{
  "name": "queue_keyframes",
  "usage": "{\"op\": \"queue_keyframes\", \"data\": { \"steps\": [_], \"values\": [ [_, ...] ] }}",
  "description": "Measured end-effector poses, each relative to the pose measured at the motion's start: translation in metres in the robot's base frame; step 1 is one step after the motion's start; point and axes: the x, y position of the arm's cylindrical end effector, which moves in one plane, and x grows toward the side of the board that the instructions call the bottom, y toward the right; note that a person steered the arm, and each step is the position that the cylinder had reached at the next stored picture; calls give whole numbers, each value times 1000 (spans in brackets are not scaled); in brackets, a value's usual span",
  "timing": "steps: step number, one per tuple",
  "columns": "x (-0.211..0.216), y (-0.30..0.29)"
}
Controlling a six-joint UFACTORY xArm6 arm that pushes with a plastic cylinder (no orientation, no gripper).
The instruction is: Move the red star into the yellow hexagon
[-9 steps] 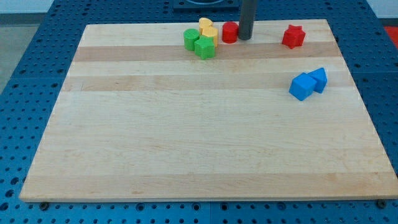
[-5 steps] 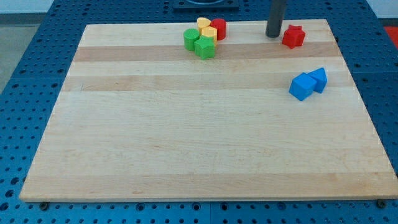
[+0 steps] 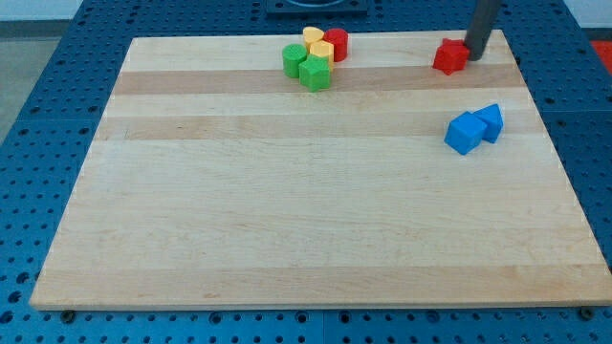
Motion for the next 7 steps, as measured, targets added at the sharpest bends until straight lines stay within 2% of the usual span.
{"op": "queue_keyframes", "data": {
  "steps": [1, 3, 5, 7],
  "values": [
    [1, -38],
    [43, -61],
    [39, -118],
    [32, -152]
  ]
}}
